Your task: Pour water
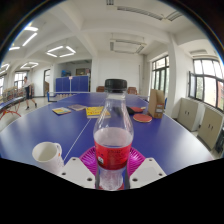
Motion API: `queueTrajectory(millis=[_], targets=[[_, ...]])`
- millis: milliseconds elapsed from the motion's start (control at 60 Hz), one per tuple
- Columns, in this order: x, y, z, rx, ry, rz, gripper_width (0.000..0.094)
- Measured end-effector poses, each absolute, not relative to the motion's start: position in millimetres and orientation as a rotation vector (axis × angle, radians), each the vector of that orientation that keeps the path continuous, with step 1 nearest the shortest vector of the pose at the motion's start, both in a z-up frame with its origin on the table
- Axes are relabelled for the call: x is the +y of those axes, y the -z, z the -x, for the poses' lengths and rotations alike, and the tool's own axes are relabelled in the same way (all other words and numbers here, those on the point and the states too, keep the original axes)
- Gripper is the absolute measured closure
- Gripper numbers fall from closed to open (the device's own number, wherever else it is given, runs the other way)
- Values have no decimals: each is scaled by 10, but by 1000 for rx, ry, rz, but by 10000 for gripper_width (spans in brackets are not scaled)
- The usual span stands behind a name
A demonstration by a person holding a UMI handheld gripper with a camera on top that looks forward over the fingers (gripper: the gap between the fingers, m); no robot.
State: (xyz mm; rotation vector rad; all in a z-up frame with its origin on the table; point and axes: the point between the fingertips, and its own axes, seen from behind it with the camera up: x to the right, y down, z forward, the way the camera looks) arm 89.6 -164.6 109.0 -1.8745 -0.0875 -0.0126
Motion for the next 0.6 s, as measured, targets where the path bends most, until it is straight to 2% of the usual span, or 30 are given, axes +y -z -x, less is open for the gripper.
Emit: queueTrajectory(millis=[33,67,117,317,350,400,417,450,533,550,600], targets=[[-1597,-923,-852,-75,11,1889,598],[-1657,-1033,-865,-60,4,1840,600],[-1740,-977,-881,-60,4,1818,590],[-1674,-939,-854,-70,-3,1851,414],[-1718,-871,-859,-69,-11,1891,338],[-1720,-803,-835,-59,-5,1946,110],[-1811,-819,-881,-56,3,1957,75],[-1916,-822,-973,-32,35,1977,97],[-2213,-986,-981,-15,59,1986,76],[-2088,-1010,-991,-11,60,1999,77],[-2447,-1089,-900,-5,56,2008,77]])
